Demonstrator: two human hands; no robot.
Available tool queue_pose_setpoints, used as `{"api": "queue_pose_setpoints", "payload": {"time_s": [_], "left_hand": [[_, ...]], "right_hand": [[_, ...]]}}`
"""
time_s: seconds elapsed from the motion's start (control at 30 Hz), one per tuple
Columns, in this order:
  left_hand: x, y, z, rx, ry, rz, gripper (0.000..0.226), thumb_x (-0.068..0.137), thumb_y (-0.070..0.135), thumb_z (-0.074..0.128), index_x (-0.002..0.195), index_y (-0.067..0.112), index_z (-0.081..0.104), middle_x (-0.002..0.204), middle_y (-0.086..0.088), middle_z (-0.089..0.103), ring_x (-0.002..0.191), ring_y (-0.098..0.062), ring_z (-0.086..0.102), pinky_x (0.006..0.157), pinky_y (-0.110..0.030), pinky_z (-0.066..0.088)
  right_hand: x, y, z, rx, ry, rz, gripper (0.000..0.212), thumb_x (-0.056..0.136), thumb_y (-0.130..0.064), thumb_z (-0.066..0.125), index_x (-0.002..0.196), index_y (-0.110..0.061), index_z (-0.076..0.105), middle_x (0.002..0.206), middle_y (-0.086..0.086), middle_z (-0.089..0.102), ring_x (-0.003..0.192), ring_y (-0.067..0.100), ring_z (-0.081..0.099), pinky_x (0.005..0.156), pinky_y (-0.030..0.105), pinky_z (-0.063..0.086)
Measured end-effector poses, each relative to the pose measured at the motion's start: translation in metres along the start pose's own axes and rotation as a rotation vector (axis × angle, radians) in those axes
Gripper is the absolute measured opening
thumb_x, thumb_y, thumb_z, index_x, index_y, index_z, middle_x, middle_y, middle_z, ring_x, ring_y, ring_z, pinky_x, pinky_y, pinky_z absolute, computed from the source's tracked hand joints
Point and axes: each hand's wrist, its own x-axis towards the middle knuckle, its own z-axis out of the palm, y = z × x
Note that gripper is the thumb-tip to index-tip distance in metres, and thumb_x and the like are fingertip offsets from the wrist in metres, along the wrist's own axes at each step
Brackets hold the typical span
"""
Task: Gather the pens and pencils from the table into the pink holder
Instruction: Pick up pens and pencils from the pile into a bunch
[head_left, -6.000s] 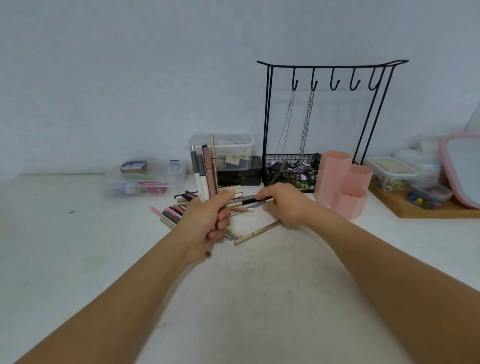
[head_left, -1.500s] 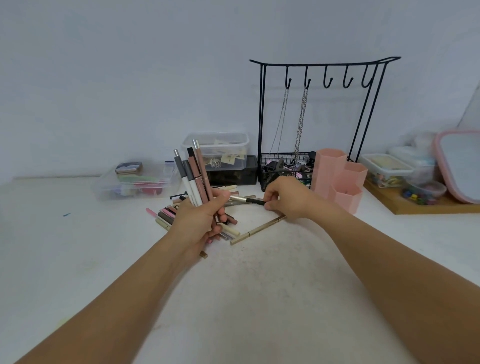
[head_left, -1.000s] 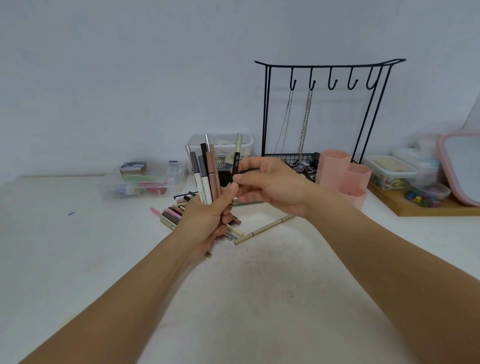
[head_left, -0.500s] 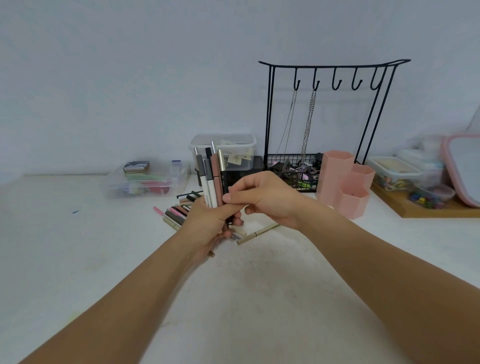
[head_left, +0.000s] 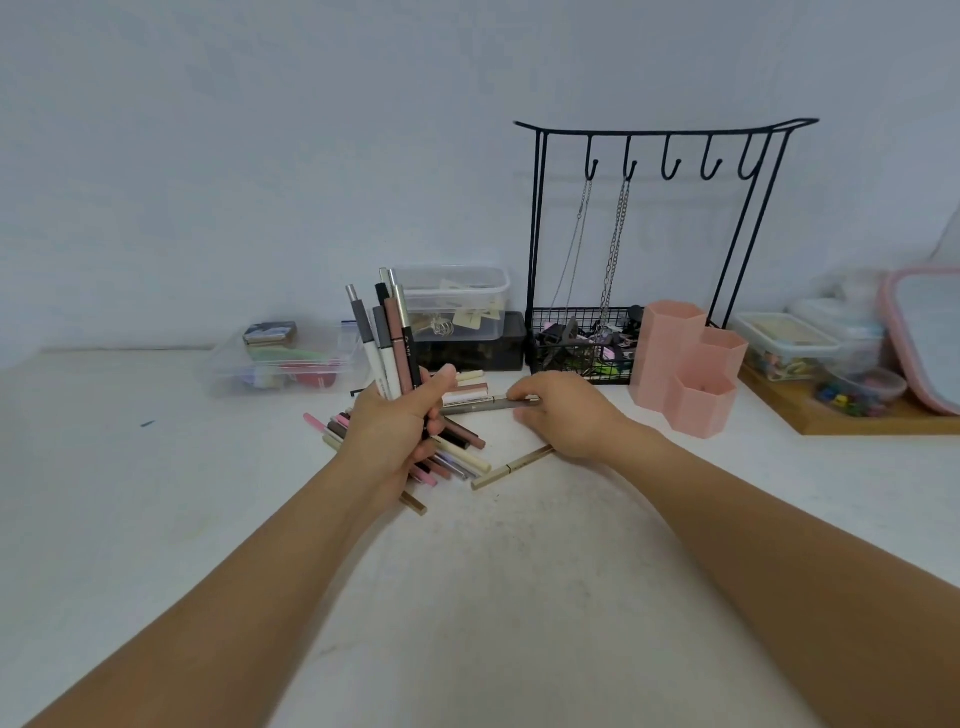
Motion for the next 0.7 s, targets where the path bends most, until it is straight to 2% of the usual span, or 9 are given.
{"api": "queue_pose_setpoints", "payload": {"time_s": [0.1, 0.2, 0.33, 0.4, 0.47, 0.53, 0.7], "left_hand": [[-0.001, 0.0, 0.0, 0.027, 0.031, -0.031, 0.048, 0.082, 0.052, 0.077, 0.065, 0.016, 0.051, 0.056, -0.003, 0.046, 0.051, -0.017, 0.032, 0.043, -0.023, 0.03], [-0.001, 0.001, 0.0, 0.032, 0.041, -0.056, 0.051, 0.083, 0.055, 0.075, 0.062, 0.016, 0.05, 0.056, -0.003, 0.046, 0.049, -0.016, 0.032, 0.042, -0.023, 0.03], [-0.004, 0.002, 0.003, 0.056, 0.028, -0.066, 0.049, 0.089, 0.05, 0.072, 0.064, 0.014, 0.049, 0.056, -0.005, 0.046, 0.04, -0.014, 0.036, 0.037, -0.022, 0.03], [-0.005, 0.002, 0.004, 0.045, 0.016, -0.07, 0.049, 0.089, 0.047, 0.072, 0.065, 0.012, 0.049, 0.056, -0.006, 0.046, 0.036, -0.012, 0.037, 0.039, -0.022, 0.028], [-0.007, 0.003, 0.005, 0.037, -0.004, -0.061, 0.05, 0.089, 0.047, 0.072, 0.063, 0.012, 0.048, 0.056, -0.005, 0.046, 0.036, -0.012, 0.033, 0.039, -0.022, 0.028], [-0.007, 0.003, 0.005, 0.06, -0.024, -0.058, 0.053, 0.089, 0.051, 0.07, 0.06, 0.013, 0.047, 0.054, -0.004, 0.046, 0.037, -0.013, 0.032, 0.04, -0.024, 0.028], [-0.011, 0.005, 0.008, 0.094, -0.107, -0.091, 0.056, 0.085, 0.061, 0.068, 0.058, 0.017, 0.044, 0.054, -0.003, 0.042, 0.042, -0.016, 0.038, 0.039, -0.022, 0.03]], "right_hand": [[-0.002, 0.0, -0.003, -0.035, 0.04, -0.004, 0.019, 0.096, -0.018, 0.065, 0.11, -0.015, 0.077, 0.111, 0.002, 0.073, 0.1, 0.022, 0.065, 0.09, 0.036, 0.052], [0.0, 0.002, -0.005, -0.035, 0.071, 0.012, 0.012, 0.092, -0.014, 0.069, 0.095, -0.013, 0.081, 0.095, 0.0, 0.077, 0.087, 0.018, 0.068, 0.082, 0.034, 0.055], [0.003, 0.007, -0.017, -0.024, -0.021, 0.034, 0.008, 0.093, -0.011, 0.068, 0.094, -0.009, 0.077, 0.082, -0.006, 0.066, 0.074, 0.009, 0.057, 0.065, 0.017, 0.041], [0.003, 0.007, -0.026, 0.035, -0.035, 0.052, 0.008, 0.095, -0.011, 0.066, 0.095, -0.009, 0.074, 0.078, -0.01, 0.059, 0.074, 0.01, 0.055, 0.064, 0.019, 0.04], [0.001, 0.004, -0.037, 0.181, -0.042, 0.077, 0.008, 0.096, -0.012, 0.064, 0.094, -0.011, 0.071, 0.077, -0.006, 0.059, 0.072, 0.012, 0.054, 0.065, 0.022, 0.045], [-0.002, -0.004, -0.046, 0.435, -0.072, 0.083, 0.01, 0.098, -0.011, 0.062, 0.093, -0.01, 0.07, 0.076, 0.0, 0.061, 0.068, 0.012, 0.055, 0.064, 0.023, 0.051], [-0.01, -0.037, -0.06, 0.932, -0.191, -0.02, 0.008, 0.097, -0.007, 0.064, 0.101, -0.002, 0.069, 0.078, 0.005, 0.068, 0.072, 0.013, 0.064, 0.074, 0.025, 0.057]]}}
